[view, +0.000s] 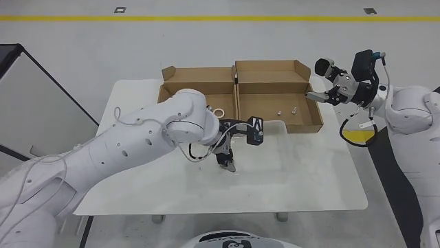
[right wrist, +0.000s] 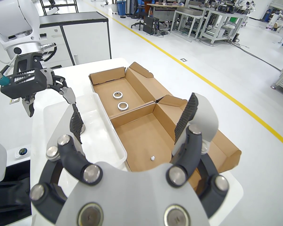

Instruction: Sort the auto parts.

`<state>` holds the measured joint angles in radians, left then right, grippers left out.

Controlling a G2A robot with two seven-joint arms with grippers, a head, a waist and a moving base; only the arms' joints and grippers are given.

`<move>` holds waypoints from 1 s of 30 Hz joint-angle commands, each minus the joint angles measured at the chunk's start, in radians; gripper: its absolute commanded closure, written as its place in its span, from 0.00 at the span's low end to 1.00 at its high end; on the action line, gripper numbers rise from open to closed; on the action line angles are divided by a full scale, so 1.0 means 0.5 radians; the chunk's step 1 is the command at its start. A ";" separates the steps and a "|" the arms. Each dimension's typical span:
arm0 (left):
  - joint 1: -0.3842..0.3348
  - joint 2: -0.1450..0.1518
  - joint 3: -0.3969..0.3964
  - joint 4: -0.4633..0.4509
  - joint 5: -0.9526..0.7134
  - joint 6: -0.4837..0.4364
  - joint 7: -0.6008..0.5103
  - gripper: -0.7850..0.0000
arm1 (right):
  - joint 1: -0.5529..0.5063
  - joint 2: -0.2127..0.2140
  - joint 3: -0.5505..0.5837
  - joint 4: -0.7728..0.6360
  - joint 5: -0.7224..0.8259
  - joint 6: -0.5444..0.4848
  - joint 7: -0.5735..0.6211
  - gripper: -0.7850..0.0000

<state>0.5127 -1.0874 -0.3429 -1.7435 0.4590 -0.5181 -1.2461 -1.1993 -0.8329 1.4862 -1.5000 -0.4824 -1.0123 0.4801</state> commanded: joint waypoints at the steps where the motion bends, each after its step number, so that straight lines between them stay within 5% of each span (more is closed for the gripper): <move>1: -0.039 -0.052 0.047 0.078 -0.056 0.053 -0.038 0.00 | 0.000 0.000 0.000 0.000 0.000 0.000 0.000 0.00; 10: -0.097 -0.200 0.180 0.280 -0.069 0.041 -0.083 0.00 | 0.000 0.000 0.000 0.000 0.000 0.000 0.000 0.00; 13: -0.089 -0.213 0.178 0.310 -0.036 0.043 -0.052 0.03 | 0.000 0.000 0.000 0.000 0.000 0.000 0.000 0.00; 17: -0.079 -0.216 0.176 0.313 0.022 0.030 -0.053 0.24 | 0.000 0.000 0.000 0.000 0.000 0.000 0.000 0.00; 30: -0.021 -0.225 0.238 0.357 0.197 -0.032 -0.080 0.29 | 0.000 0.000 0.000 0.000 0.000 0.000 0.000 0.00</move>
<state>0.5012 -1.1994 -0.2271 -1.5655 0.5499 -0.5328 -1.2873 -1.1993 -0.8329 1.4862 -1.5000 -0.4824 -1.0123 0.4801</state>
